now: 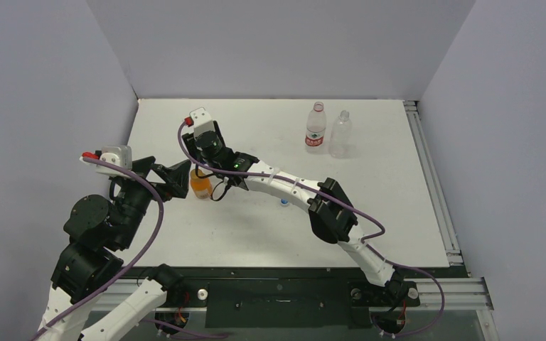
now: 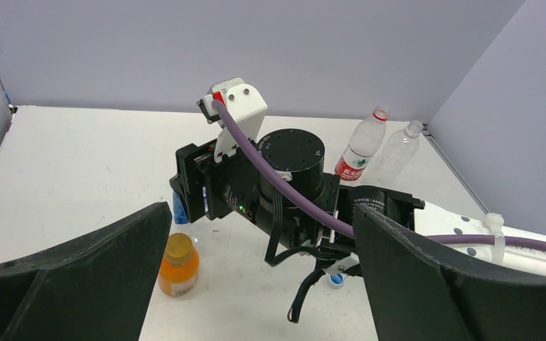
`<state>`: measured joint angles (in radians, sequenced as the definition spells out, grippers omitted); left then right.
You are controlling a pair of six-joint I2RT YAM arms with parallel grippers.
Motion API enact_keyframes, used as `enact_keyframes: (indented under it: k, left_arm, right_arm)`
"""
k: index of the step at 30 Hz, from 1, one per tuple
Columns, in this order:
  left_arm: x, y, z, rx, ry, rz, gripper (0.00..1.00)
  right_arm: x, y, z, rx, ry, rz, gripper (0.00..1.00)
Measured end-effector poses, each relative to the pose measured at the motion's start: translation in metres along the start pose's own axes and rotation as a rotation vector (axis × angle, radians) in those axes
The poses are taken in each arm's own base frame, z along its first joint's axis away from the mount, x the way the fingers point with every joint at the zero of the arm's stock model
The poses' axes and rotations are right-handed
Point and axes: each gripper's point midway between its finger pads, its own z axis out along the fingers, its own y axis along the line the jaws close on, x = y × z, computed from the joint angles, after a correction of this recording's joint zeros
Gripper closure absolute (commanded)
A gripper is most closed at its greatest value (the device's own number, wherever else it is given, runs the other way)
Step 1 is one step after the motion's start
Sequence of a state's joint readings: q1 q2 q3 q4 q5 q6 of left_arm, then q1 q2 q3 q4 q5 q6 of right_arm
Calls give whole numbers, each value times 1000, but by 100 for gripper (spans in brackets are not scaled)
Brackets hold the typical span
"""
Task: Screw on the bottle caps
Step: Place the plastic bottle at the center of the board.
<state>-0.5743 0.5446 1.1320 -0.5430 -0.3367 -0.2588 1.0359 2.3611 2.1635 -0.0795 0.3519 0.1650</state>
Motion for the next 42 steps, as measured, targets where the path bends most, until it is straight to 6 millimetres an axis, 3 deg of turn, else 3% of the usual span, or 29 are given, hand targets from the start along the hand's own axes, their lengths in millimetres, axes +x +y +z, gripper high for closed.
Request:
enact_keyframes:
  k: [42]
  left_arm:
    - [3, 0, 1, -1, 6, 2, 4]
  right_arm:
    - [3, -1, -1, 12, -1, -25, 38]
